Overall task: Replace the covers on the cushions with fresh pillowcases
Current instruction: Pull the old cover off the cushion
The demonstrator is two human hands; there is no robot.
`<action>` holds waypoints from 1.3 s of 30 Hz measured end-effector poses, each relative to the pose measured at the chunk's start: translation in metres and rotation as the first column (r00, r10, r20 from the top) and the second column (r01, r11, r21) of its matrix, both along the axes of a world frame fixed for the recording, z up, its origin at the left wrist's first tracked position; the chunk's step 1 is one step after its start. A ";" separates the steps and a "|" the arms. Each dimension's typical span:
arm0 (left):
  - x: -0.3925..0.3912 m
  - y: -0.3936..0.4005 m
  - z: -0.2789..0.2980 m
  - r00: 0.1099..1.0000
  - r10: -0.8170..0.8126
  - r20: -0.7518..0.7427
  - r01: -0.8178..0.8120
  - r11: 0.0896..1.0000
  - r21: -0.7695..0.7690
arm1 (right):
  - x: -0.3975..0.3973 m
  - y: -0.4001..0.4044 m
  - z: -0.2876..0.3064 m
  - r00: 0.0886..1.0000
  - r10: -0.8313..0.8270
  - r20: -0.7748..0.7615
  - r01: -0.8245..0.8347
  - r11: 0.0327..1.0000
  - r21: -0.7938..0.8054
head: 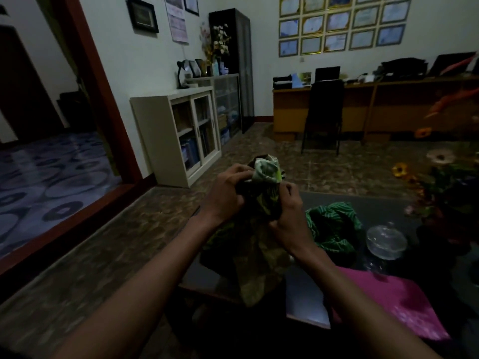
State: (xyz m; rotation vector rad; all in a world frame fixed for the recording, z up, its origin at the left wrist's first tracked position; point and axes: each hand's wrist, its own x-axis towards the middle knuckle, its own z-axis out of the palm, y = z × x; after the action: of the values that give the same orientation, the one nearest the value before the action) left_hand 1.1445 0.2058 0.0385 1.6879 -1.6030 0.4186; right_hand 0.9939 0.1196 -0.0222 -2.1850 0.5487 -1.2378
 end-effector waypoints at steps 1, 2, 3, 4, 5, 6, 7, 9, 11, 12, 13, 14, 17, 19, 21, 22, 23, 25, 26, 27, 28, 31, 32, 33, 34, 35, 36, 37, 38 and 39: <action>0.005 -0.005 -0.008 1.000 -0.001 -0.025 0.002 0.999 0.034 | 0.003 -0.008 -0.005 0.999 -0.013 -0.033 0.013 1.000 -0.019; 0.008 -0.009 -0.019 0.998 -0.010 -0.060 0.015 0.995 0.094 | 0.006 -0.015 -0.014 0.995 -0.030 -0.097 0.027 0.999 -0.036; 0.014 -0.011 -0.036 0.994 -0.012 -0.106 0.031 0.983 0.181 | 0.009 -0.022 -0.028 0.982 -0.040 -0.184 0.033 0.999 -0.037; 0.018 -0.011 -0.054 0.989 0.010 -0.150 0.038 0.949 0.312 | 0.011 -0.027 -0.047 0.960 -0.027 -0.278 0.024 1.000 -0.014; 0.021 -0.011 -0.074 0.985 0.044 -0.165 0.039 0.882 0.469 | 0.011 -0.031 -0.068 0.928 0.007 -0.372 0.006 0.999 0.034; 0.023 -0.009 -0.094 0.986 0.073 -0.148 0.034 0.786 0.617 | 0.009 -0.033 -0.088 0.880 0.054 -0.471 -0.014 0.996 0.089; 0.026 -0.008 -0.115 0.988 0.087 -0.129 0.032 0.697 0.716 | 0.006 -0.033 -0.106 0.806 0.104 -0.583 -0.025 0.989 0.143; 0.025 -0.002 -0.151 0.975 0.135 -0.174 0.057 0.610 0.790 | 0.002 -0.032 -0.136 0.601 0.179 -0.779 0.000 0.975 0.224; 0.017 0.001 -0.181 0.928 0.213 -0.307 0.119 0.611 0.783 | 0.001 -0.032 -0.156 0.442 0.209 -0.872 0.060 0.964 0.261; 0.011 0.000 -0.191 0.905 0.260 -0.337 0.115 0.614 0.781 | 0.003 -0.031 -0.163 0.405 0.218 -0.888 0.085 0.958 0.273; 0.008 -0.002 -0.203 0.890 0.307 -0.338 0.083 0.618 0.781 | 0.005 -0.031 -0.171 0.387 0.227 -0.894 0.103 0.953 0.286; 0.005 -0.005 -0.214 0.879 0.339 -0.336 0.051 0.633 0.773 | 0.006 -0.030 -0.179 0.375 0.231 -0.898 0.107 0.951 0.290; 0.001 -0.012 -0.243 0.888 0.342 -0.306 -0.025 0.702 0.712 | 0.011 -0.028 -0.203 0.402 0.170 -0.900 0.090 0.971 0.223; 0.001 -0.013 -0.250 0.884 0.360 -0.298 -0.067 0.728 0.682 | 0.012 -0.026 -0.207 0.452 0.112 -0.885 0.085 0.982 0.167; 0.002 -0.010 -0.250 0.876 0.365 -0.317 -0.081 0.757 0.648 | 0.012 -0.027 -0.203 0.481 0.085 -0.873 0.067 0.989 0.134; 0.005 -0.009 -0.249 0.878 0.341 -0.337 -0.070 0.786 0.614 | 0.011 -0.030 -0.199 0.501 0.087 -0.861 0.053 0.990 0.131; 0.009 -0.007 -0.247 0.884 0.304 -0.356 -0.042 0.808 0.588 | 0.011 -0.032 -0.195 0.532 0.110 -0.839 0.035 0.988 0.152; 0.017 -0.006 -0.240 0.862 0.283 -0.421 0.026 0.804 0.594 | 0.010 -0.039 -0.180 0.624 0.157 -0.765 -0.010 0.981 0.193; 0.019 -0.009 -0.232 0.800 0.309 -0.514 0.080 0.795 0.602 | 0.011 -0.044 -0.170 0.671 0.154 -0.725 -0.023 0.982 0.187; 0.018 -0.015 -0.222 0.681 0.345 -0.646 0.136 0.807 0.574 | 0.011 -0.049 -0.156 0.705 0.132 -0.696 -0.027 0.987 0.160; 0.015 -0.024 -0.210 0.552 0.358 -0.753 0.154 0.843 0.515 | 0.013 -0.054 -0.140 0.737 0.118 -0.666 -0.032 0.990 0.139; 0.000 -0.063 -0.165 0.420 0.286 -0.861 0.028 0.944 0.327 | 0.016 -0.073 -0.088 0.827 0.063 -0.559 -0.023 0.997 0.078; -0.002 -0.076 -0.153 0.455 0.241 -0.857 0.002 0.962 0.272 | 0.017 -0.082 -0.074 0.833 0.017 -0.554 -0.001 1.000 0.029; -0.003 -0.089 -0.142 0.499 0.193 -0.845 -0.008 0.976 0.218 | 0.017 -0.092 -0.062 0.828 -0.035 -0.560 0.028 0.999 -0.021; -0.004 -0.101 -0.133 0.559 0.151 -0.815 -0.004 0.984 0.180 | 0.016 -0.103 -0.052 0.828 -0.078 -0.556 0.050 0.997 -0.066; -0.005 -0.112 -0.128 0.615 0.119 -0.779 0.015 0.987 0.162 | 0.015 -0.114 -0.046 0.812 -0.118 -0.571 0.071 0.992 -0.104; -0.005 -0.123 -0.126 0.653 0.103 -0.750 0.045 0.984 0.175 | 0.013 -0.125 -0.044 0.776 -0.156 -0.611 0.085 0.986 -0.144; -0.005 -0.131 -0.128 0.677 0.093 -0.730 0.085 0.975 0.203 | 0.011 -0.136 -0.046 0.709 -0.185 -0.681 0.090 0.981 -0.172; -0.004 -0.140 -0.135 0.699 0.098 -0.708 0.128 0.957 0.259 | 0.009 -0.148 -0.053 0.626 -0.189 -0.757 0.077 0.981 -0.181; -0.003 -0.147 -0.145 0.726 0.101 -0.680 0.174 0.930 0.324 | 0.007 -0.158 -0.061 0.536 -0.157 -0.830 0.063 0.987 -0.146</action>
State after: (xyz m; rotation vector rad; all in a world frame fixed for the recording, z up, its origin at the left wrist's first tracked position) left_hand 1.1417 0.0591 -0.1066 1.7739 -1.1702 -0.5400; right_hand 1.0005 -0.0383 -0.0837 -2.7985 1.0242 -0.1270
